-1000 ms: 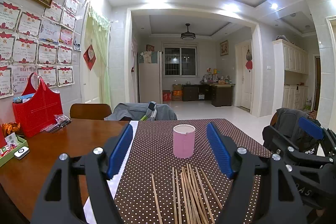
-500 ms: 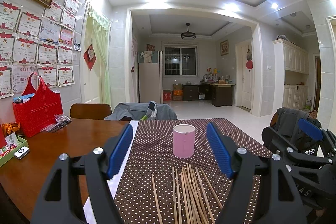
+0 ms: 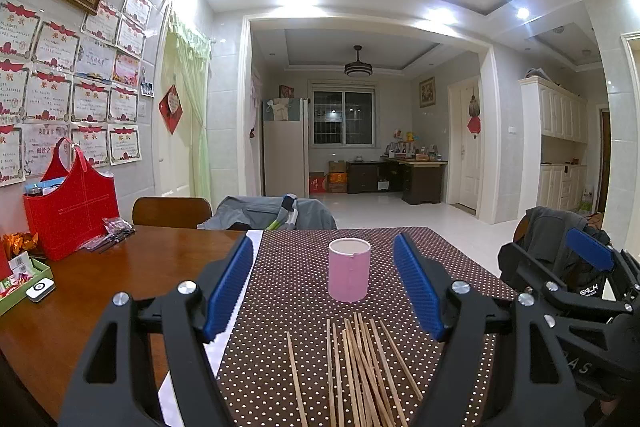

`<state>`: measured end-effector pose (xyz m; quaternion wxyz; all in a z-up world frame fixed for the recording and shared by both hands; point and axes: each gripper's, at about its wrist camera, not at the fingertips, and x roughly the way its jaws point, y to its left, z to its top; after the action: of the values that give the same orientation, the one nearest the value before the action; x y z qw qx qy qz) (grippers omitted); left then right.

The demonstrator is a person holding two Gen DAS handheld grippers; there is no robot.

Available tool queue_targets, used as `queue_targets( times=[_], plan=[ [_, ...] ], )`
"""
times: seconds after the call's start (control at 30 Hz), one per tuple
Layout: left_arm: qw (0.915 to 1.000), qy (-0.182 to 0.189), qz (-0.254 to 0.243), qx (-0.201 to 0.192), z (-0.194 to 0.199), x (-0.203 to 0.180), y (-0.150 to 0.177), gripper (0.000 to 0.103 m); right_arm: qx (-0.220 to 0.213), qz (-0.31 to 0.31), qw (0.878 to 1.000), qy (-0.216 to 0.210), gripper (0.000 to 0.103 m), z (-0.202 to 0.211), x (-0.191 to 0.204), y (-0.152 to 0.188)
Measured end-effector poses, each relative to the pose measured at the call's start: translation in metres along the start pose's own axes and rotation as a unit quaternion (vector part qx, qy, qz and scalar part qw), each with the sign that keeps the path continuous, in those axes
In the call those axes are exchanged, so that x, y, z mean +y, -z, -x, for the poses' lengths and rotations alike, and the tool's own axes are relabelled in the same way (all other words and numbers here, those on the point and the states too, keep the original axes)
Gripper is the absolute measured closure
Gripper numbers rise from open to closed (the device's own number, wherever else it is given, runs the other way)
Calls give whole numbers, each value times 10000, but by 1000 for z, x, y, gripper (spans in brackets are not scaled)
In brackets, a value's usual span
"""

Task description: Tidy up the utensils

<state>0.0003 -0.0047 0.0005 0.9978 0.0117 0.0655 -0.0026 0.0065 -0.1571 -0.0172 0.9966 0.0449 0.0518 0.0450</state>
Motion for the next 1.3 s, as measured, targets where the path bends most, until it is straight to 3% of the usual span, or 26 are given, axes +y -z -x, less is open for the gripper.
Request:
queue_targets(
  times=[0.9,1.3],
  plan=[
    [10000,12,14,17,2,1,1,31,79,-60,10000,-13,6,-2,-3,0],
    [9998,-29,60,204,-13,7,7,31,298,-67,9995,2,6,-15,1,1]
  ],
)
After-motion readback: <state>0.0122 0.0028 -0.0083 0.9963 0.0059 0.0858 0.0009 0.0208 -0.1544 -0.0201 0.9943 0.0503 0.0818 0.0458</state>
